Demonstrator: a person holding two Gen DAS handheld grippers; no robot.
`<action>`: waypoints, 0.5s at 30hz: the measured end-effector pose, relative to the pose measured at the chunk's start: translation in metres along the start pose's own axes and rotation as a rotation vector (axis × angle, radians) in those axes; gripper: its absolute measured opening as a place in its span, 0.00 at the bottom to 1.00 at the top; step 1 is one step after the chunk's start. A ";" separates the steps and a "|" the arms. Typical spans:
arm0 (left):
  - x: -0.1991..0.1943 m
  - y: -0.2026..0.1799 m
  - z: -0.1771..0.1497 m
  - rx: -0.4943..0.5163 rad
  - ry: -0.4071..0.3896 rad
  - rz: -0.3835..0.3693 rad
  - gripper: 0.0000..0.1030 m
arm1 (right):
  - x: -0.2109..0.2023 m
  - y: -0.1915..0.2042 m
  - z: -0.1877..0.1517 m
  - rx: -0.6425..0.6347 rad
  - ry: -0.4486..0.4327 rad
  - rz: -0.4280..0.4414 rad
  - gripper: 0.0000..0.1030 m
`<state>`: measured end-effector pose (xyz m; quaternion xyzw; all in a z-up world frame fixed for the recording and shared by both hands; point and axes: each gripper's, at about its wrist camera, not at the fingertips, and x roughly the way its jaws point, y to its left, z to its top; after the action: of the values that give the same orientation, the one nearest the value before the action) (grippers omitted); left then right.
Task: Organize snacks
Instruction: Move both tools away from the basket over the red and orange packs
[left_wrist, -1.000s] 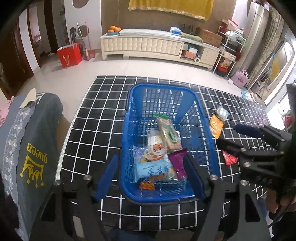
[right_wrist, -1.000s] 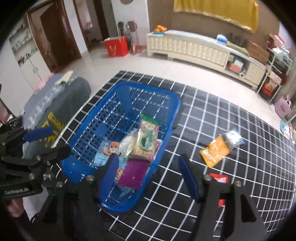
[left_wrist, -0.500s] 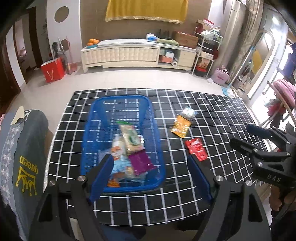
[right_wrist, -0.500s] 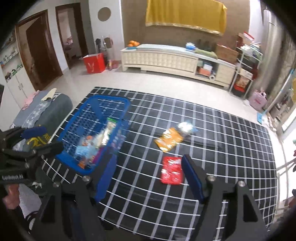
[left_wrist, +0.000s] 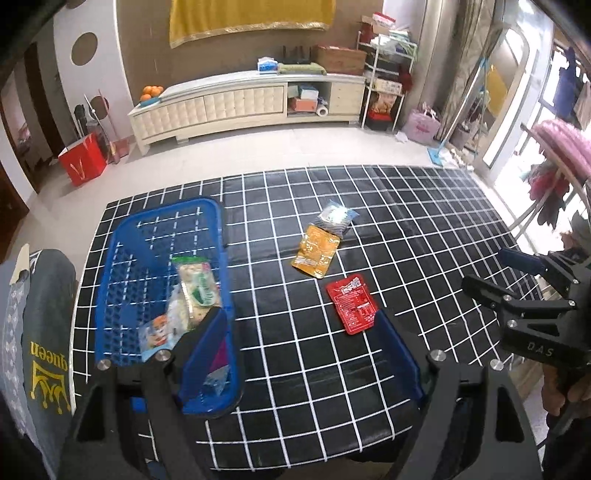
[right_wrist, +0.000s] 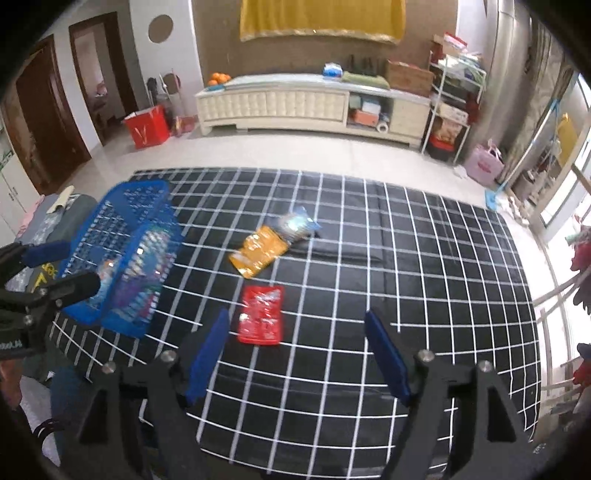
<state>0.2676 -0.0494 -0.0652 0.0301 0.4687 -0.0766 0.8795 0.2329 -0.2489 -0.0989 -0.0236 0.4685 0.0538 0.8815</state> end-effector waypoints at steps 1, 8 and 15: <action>0.008 -0.005 0.001 0.008 0.015 0.002 0.81 | 0.009 -0.005 -0.001 0.009 0.015 0.007 0.77; 0.054 -0.020 0.001 0.040 0.078 0.048 0.89 | 0.046 -0.026 -0.014 0.048 0.077 0.039 0.77; 0.104 -0.034 -0.001 -0.008 0.172 -0.050 0.89 | 0.069 -0.049 -0.024 0.083 0.111 0.049 0.77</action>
<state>0.3182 -0.0941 -0.1512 0.0214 0.5433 -0.0937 0.8340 0.2565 -0.2949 -0.1697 0.0217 0.5191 0.0545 0.8527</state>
